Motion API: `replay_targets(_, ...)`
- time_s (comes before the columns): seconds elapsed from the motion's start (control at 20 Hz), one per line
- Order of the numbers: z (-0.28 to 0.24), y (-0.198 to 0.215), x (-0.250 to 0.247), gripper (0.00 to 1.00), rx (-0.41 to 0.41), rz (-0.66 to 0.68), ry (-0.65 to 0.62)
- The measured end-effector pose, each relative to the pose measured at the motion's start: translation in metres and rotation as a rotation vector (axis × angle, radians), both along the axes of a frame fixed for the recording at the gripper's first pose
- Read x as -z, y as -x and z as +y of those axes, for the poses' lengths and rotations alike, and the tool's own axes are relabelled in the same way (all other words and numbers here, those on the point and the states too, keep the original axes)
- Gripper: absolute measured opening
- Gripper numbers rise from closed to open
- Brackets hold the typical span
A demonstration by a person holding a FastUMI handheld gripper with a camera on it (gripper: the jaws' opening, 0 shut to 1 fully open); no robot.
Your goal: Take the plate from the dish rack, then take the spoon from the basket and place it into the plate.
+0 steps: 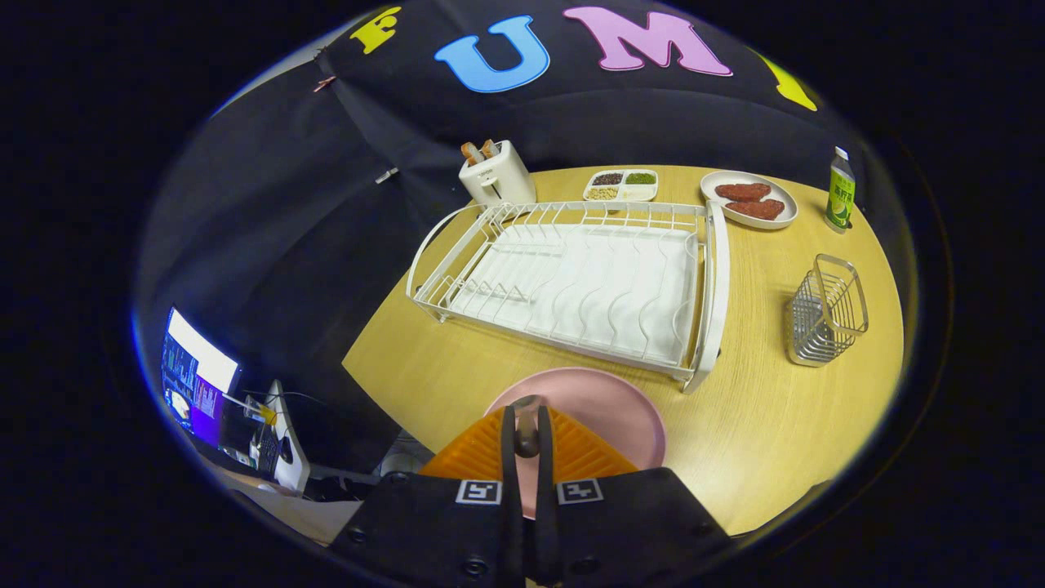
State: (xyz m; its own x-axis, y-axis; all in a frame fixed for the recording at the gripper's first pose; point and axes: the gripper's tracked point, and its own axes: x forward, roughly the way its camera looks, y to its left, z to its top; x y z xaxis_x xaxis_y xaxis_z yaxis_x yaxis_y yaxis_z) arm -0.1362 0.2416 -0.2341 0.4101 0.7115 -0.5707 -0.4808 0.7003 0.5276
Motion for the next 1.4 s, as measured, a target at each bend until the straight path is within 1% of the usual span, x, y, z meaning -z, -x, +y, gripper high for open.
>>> replay_targets(0.15,0.002,-0.001,0.006,0.1,-0.039,-0.026,0.003)
replay_targets(0.2,0.0,-0.002,0.01,0.1,-0.038,-0.023,0.008)
replay_targets(0.4,-0.011,-0.003,0.021,0.16,-0.03,-0.033,0.058)
replay_targets(0.6,-0.019,0.001,0.039,0.22,-0.048,-0.004,0.108)
replay_targets(0.7,-0.021,0.003,0.047,0.3,-0.05,0.004,0.125)
replay_targets(0.75,-0.024,0.004,0.051,0.36,-0.044,0.01,0.132)
replay_targets(0.8,-0.026,0.002,0.051,0.39,-0.031,0.002,0.136)
replay_targets(0.85,-0.028,0.0,0.051,0.47,-0.024,-0.007,0.138)
replay_targets(0.9,-0.028,0.0,0.049,0.5,-0.019,-0.016,0.135)
replay_targets(1.05,-0.03,0.002,0.049,0.81,-0.018,-0.023,0.139)
replay_targets(1.1,-0.031,0.003,0.048,0.86,-0.017,-0.026,0.14)
replay_targets(1.15,-0.032,0.003,0.046,0.97,-0.018,-0.027,0.138)
replay_targets(1.2,-0.031,0.003,0.046,0.99,-0.013,-0.03,0.136)
replay_targets(1.3,-0.033,-0.001,0.034,0.99,0.009,-0.05,0.122)
replay_targets(1.4,-0.041,-0.018,0.012,0.99,0.055,-0.127,0.118)
